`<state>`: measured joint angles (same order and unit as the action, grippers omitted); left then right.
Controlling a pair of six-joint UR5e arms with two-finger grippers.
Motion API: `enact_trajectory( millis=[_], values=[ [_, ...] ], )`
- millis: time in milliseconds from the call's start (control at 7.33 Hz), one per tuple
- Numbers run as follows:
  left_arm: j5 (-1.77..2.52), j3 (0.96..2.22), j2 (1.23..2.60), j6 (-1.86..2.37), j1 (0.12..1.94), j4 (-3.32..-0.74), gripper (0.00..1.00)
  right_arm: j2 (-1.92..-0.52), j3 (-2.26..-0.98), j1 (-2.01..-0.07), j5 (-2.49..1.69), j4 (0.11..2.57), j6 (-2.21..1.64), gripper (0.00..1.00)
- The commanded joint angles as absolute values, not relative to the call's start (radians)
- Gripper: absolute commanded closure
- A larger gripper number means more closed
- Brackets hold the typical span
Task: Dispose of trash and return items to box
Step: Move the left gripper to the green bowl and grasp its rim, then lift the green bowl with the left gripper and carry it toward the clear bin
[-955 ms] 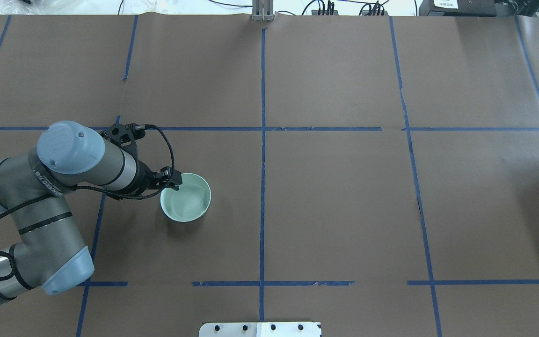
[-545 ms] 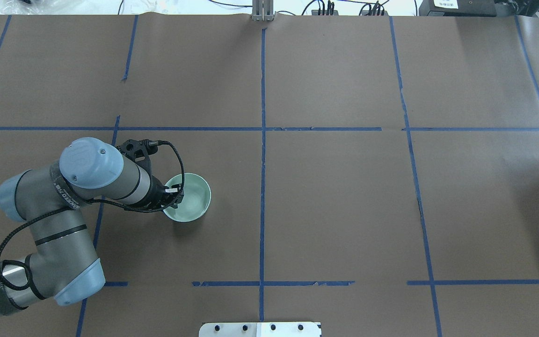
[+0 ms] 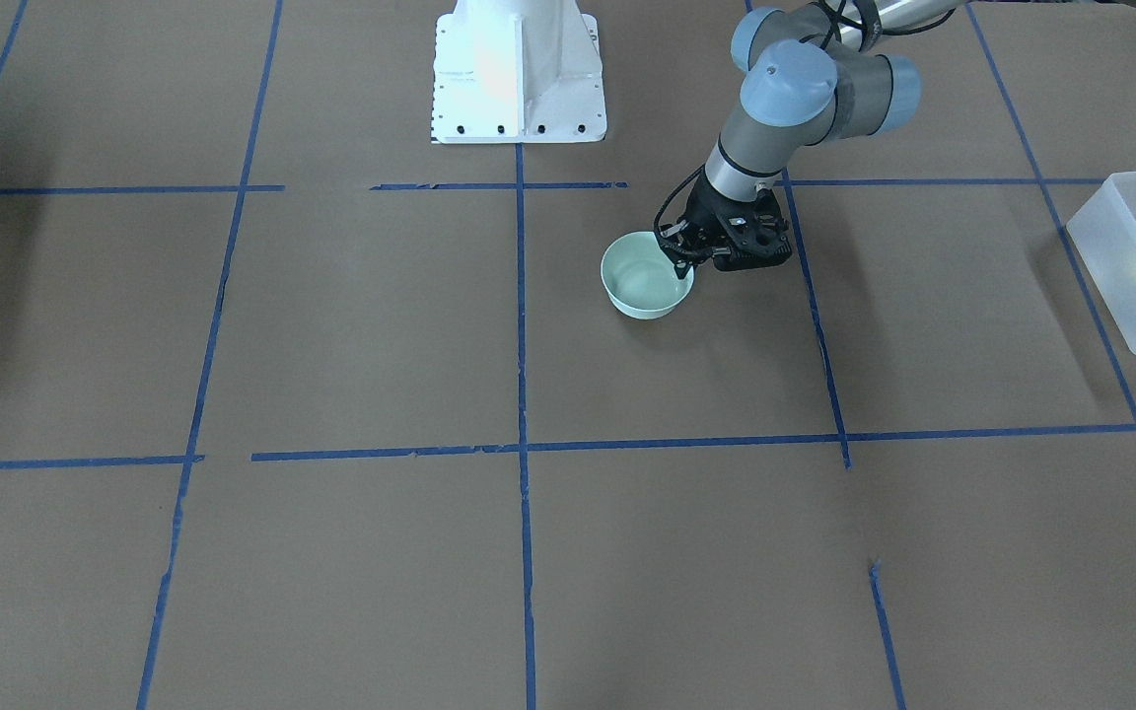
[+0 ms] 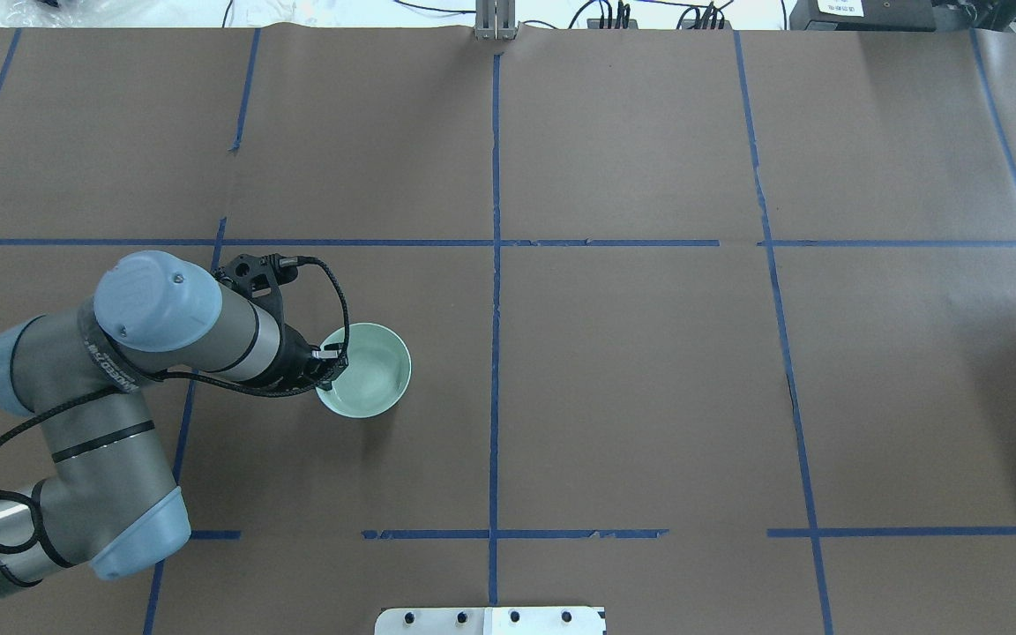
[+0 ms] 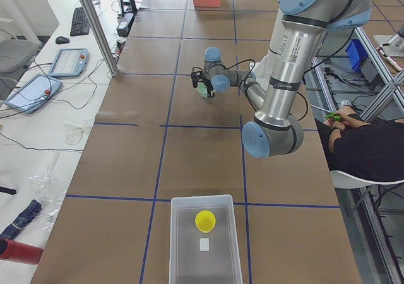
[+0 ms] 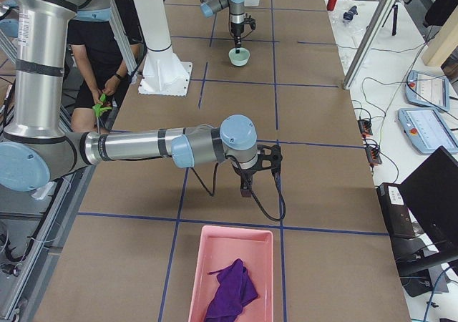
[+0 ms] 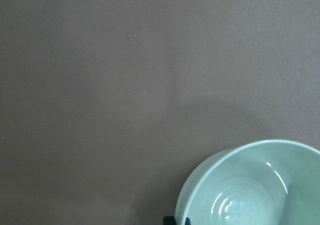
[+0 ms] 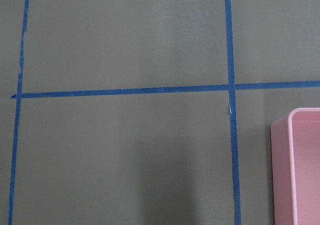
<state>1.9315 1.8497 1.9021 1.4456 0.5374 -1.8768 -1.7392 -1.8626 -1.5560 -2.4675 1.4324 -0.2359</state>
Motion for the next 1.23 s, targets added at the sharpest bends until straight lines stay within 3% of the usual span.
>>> enact_trajectory(
  millis=[0, 545, 1091],
  values=[
    [1.994, 1.933, 1.897, 1.398, 0.679, -1.801, 1.0, -1.741, -1.858, -1.551, -2.442, 1.43, -0.223, 0.0],
    [2.079, 1.933, 1.849, 1.09, 0.865, -1.778, 1.0, -1.741, -1.775, -1.542, -2.437, 1.425, -0.131, 0.0],
    [2.177, 1.89, 1.688, 0.661, 1.104, -1.779, 1.0, -1.732, -1.741, -1.603, -2.462, 1.424, -0.132, 0.0]
  ],
)
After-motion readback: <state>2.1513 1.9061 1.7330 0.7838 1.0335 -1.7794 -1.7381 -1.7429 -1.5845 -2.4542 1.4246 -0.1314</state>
